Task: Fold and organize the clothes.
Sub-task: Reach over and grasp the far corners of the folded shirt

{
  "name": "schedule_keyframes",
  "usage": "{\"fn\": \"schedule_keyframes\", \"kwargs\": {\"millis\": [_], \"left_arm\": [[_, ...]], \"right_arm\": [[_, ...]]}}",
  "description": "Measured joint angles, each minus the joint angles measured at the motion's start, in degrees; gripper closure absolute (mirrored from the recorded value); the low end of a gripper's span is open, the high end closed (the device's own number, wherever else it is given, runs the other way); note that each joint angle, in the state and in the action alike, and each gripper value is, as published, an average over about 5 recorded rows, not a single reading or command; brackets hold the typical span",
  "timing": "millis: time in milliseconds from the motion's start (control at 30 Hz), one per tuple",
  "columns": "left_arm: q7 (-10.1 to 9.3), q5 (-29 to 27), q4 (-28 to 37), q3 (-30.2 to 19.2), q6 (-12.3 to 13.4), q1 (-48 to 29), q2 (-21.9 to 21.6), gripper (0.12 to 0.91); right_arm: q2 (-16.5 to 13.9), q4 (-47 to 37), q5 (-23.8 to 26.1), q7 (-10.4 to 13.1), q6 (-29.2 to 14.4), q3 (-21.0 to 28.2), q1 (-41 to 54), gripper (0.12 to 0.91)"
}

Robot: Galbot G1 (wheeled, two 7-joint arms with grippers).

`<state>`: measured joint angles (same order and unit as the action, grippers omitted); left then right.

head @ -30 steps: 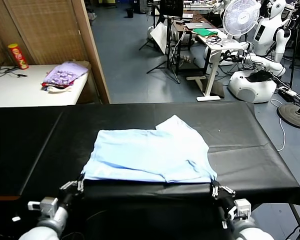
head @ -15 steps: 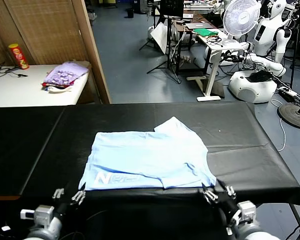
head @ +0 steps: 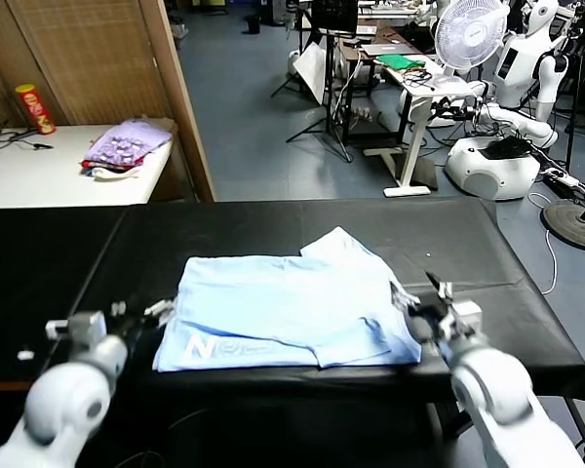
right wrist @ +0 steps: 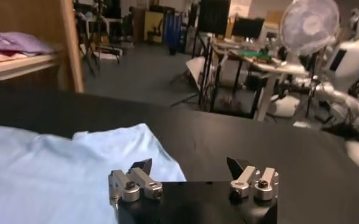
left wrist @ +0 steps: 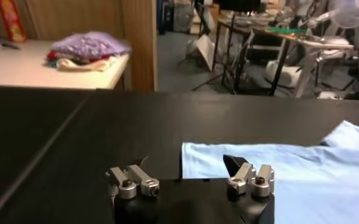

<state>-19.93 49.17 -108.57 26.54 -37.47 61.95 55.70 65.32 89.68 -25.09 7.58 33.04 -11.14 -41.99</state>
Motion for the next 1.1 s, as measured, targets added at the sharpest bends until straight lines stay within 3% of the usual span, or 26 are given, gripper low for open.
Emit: {"fn": "schedule_keyframes", "kwargs": {"millis": [233, 500, 600, 700, 800, 1000, 1100], "left_arm": [[2.23, 0.9, 13.1, -7.0, -2.1, -12.2, 1.2, 0.232], [5.06, 0.9, 23.7, -11.2, -3.0, -20.2, 3.0, 0.232], [5.59, 0.8, 25.9, -12.2, -3.2, -21.7, 3.3, 0.232], [6.07, 0.8, 27.2, -12.9, -3.5, -22.6, 3.5, 0.243], [6.57, 0.7, 27.9, -13.2, -3.5, -23.1, 3.5, 0.32], [8.42, 0.6, 28.2, -13.4, -3.8, -23.3, 3.5, 0.634], [9.03, 0.7, 27.7, -13.4, -4.0, -22.9, 3.4, 0.8]], "right_arm": [[5.0, -12.5, 3.1, -2.1, -0.3, 4.3, 9.5, 0.227], [9.1, -22.1, 3.5, -4.2, 1.3, 5.6, 14.4, 0.23], [10.0, -24.3, 3.4, -4.6, 1.3, 5.8, 15.2, 0.26], [10.6, -25.9, 3.4, -4.9, 0.8, 5.8, 15.7, 0.343], [11.1, -27.2, 3.4, -5.2, 0.2, 5.8, 16.1, 0.473], [11.3, -27.8, 3.4, -5.3, -0.2, 5.9, 16.1, 0.782], [11.3, -27.7, 3.4, -5.1, -1.4, 5.9, 15.9, 0.871]]}}
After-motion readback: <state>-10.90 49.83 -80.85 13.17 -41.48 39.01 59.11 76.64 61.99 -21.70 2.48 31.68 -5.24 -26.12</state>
